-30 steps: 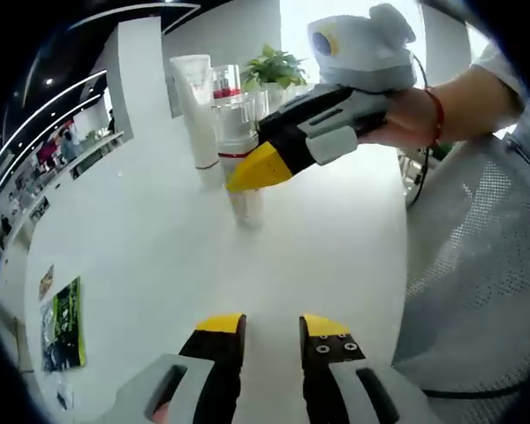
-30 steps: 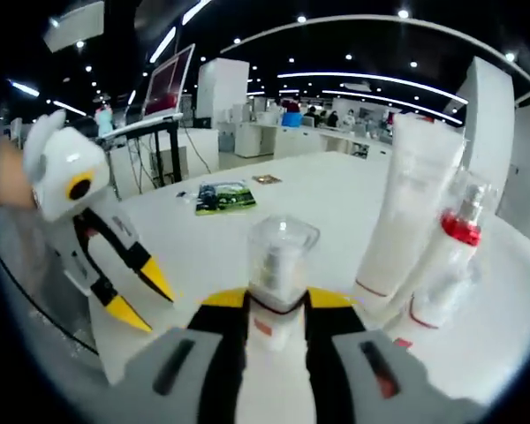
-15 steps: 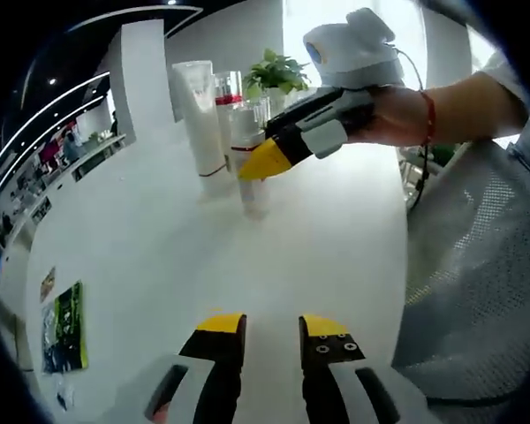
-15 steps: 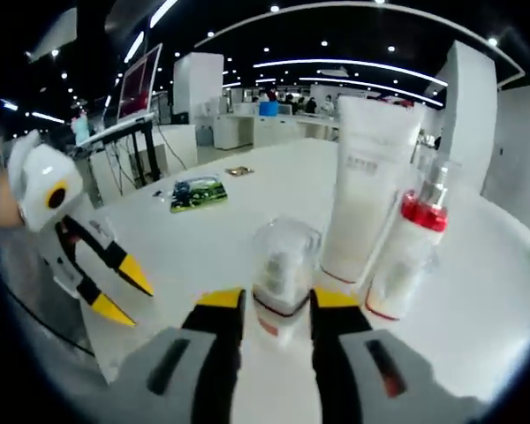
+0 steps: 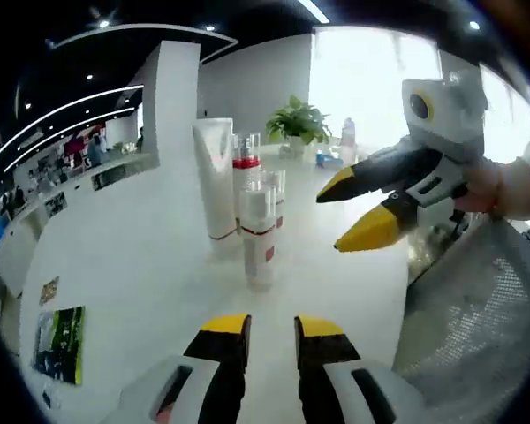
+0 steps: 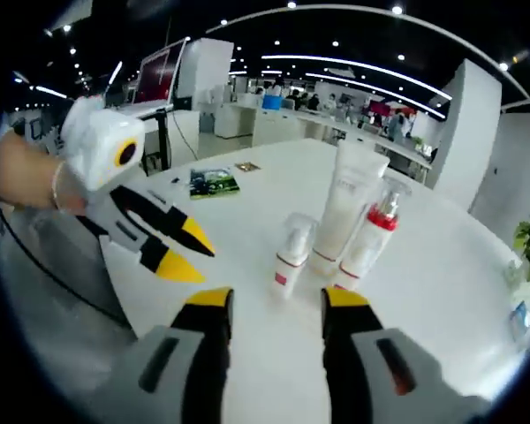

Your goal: Arrange the skincare products in the storage area until every visible bottle or jar stands upright without overlapping.

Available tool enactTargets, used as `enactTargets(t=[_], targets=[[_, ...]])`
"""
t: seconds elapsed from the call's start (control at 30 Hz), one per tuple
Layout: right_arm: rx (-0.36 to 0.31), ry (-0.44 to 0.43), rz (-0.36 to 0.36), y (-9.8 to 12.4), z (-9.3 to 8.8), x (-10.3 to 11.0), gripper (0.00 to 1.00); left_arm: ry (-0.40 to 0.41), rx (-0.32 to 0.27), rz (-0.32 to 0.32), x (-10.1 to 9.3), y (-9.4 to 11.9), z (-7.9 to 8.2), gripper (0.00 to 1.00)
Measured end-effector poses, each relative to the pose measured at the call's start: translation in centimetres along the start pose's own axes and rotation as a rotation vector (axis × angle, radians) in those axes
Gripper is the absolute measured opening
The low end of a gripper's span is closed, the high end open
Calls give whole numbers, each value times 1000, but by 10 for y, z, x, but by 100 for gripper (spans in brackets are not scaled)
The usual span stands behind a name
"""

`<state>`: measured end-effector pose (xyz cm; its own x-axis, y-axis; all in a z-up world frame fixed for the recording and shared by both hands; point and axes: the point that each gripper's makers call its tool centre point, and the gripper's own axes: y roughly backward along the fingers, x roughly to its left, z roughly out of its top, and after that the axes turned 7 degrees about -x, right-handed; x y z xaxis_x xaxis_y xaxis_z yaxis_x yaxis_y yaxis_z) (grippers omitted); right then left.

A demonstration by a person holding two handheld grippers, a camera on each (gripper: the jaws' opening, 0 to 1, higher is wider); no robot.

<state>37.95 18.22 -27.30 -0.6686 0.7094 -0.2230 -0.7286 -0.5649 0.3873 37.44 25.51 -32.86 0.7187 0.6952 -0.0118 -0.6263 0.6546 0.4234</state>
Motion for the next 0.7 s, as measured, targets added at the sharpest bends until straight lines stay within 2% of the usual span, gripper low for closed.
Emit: enactTargets(t=[0.1, 0.13, 0.2, 0.33, 0.37, 0.43, 0.57, 0.7], targets=[[-19, 154, -125, 1, 7, -28, 36, -19, 5, 11, 4, -13, 2, 20], [-17, 199, -164, 1, 8, -37, 35, -8, 4, 32, 9, -31, 4, 20], [-2, 182, -156, -1, 2, -36, 35, 10, 18, 50, 12, -51, 0, 19], [31, 189, -160, -3, -6, -41, 35, 24, 26, 69, 11, -71, -5, 17], [36, 186, -165, -3, -7, -44, 35, 5, 21, 69, 9, -76, -5, 17], [44, 177, -177, -2, -9, -47, 35, -50, 24, 100, 15, -81, -5, 17], [60, 164, -177, -3, -14, -49, 34, -23, 21, 91, 16, -88, -4, 14], [68, 149, -174, -3, -17, -50, 34, -44, 19, 88, 15, -94, -5, 15]])
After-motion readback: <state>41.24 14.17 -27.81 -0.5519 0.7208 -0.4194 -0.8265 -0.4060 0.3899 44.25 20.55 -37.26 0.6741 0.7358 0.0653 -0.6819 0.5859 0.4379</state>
